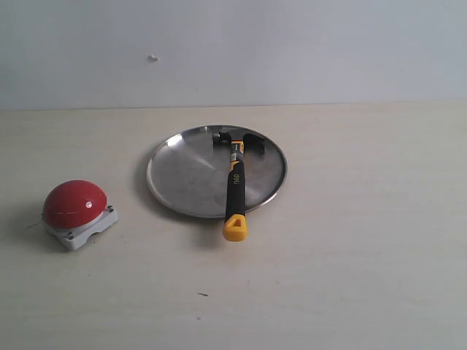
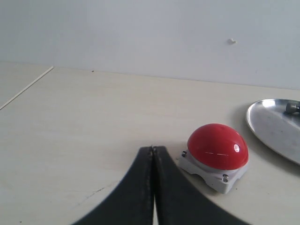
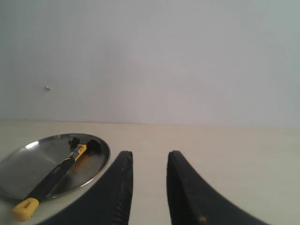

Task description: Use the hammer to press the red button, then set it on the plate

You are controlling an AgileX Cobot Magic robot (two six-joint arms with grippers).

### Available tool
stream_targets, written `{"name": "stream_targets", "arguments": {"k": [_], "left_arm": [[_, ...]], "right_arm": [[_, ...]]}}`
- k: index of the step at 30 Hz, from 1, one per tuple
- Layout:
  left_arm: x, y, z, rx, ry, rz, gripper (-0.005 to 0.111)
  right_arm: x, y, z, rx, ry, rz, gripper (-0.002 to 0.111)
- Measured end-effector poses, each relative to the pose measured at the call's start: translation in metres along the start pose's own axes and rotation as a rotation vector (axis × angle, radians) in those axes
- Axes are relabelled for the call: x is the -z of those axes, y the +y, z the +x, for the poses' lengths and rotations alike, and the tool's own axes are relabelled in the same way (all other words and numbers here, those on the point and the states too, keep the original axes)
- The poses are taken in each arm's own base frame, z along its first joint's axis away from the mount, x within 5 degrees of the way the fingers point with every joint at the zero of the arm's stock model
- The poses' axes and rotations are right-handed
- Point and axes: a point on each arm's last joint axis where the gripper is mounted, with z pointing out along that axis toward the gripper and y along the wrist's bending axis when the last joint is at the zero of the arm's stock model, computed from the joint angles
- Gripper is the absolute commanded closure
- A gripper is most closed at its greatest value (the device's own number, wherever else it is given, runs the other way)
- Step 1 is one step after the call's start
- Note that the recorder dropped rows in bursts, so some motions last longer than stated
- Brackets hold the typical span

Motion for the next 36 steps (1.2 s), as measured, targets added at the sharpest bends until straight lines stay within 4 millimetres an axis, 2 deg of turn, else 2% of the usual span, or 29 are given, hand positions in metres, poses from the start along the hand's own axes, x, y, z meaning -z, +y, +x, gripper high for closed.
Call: {"name": "stream_targets", "arguments": {"k": [9,17,23,36], "left_arm": [[0.000,0.000,0.000,0.000,0.000,0.000,0.107],[0.000,0.000,0.000,0.000,0.000,0.000,0.107],[0.000,0.000,0.000,0.000,0.000,0.000,0.107],[0.000,0.000,0.000,0.000,0.000,0.000,0.107]], "right_arm": [[-0.010,-0.004,0.026,0.042,0.034,0.023,0.082],[-0.014,-0.006,0.030,0.051,-0.012,0.042,0.082],[-0.020,-0.010,0.053,0.085,0.011,0.062,0.082],[-0.020,-0.009,0.060,0.062,0.081,0.052,0.082]]}}
